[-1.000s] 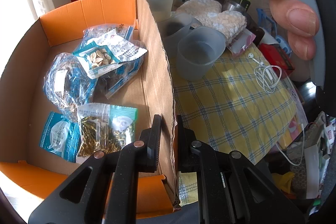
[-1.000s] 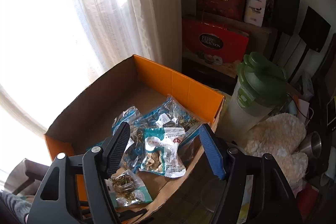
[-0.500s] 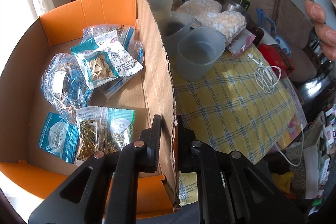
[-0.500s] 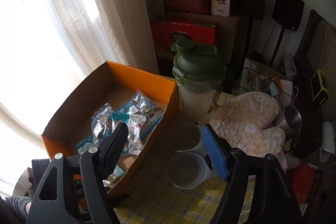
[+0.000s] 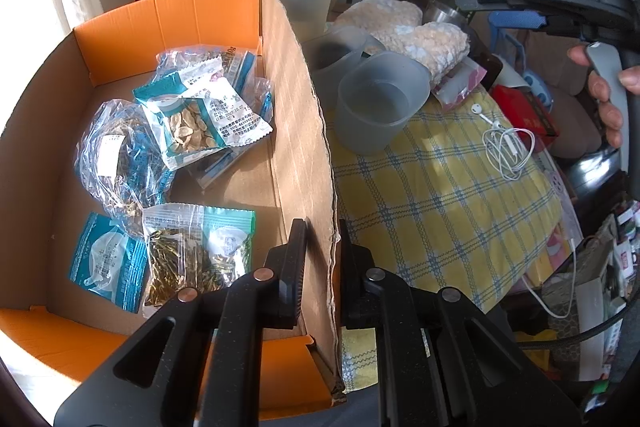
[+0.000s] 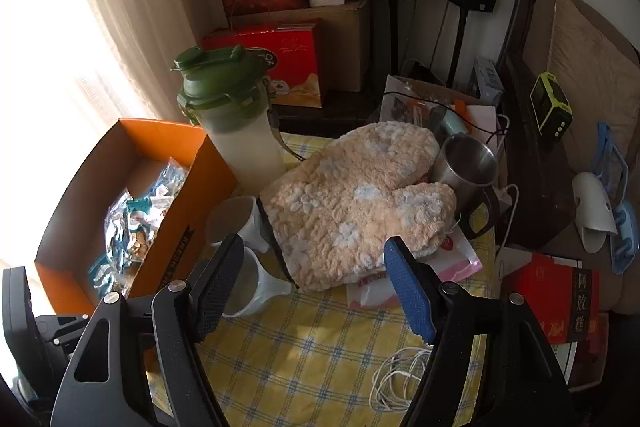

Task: Organize objects
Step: 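Move the right gripper to the clear plastic measuring jug and grasp its rim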

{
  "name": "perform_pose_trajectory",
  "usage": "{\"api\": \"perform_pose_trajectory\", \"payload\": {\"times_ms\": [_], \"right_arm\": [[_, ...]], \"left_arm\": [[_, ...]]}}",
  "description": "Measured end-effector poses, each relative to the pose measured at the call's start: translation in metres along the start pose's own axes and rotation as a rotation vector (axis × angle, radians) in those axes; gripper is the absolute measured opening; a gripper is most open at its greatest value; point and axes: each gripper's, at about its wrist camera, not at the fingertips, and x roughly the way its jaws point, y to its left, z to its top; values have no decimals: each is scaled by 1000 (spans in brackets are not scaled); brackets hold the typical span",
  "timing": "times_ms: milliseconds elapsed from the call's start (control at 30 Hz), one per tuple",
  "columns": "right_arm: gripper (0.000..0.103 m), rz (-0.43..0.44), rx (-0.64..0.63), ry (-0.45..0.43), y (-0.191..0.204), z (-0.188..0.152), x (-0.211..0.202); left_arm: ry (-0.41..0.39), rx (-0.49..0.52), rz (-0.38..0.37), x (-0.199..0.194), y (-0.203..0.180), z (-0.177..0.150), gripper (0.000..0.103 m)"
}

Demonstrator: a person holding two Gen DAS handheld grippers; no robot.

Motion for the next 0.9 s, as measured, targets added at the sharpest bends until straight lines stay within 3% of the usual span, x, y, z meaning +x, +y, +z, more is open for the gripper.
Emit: {"api": "perform_pose_trajectory", "payload": {"times_ms": [400, 700, 900], "right_arm": [[73, 0, 66, 32, -21, -21, 20], [56, 73, 7, 76, 18, -30, 45], [55, 100, -8, 111, 37, -28, 64]], "left_arm": [[0, -2, -1, 1, 1, -1, 13], [1, -2, 1, 1, 2, -1, 13], [3, 1, 1, 1, 2, -2, 13]]}}
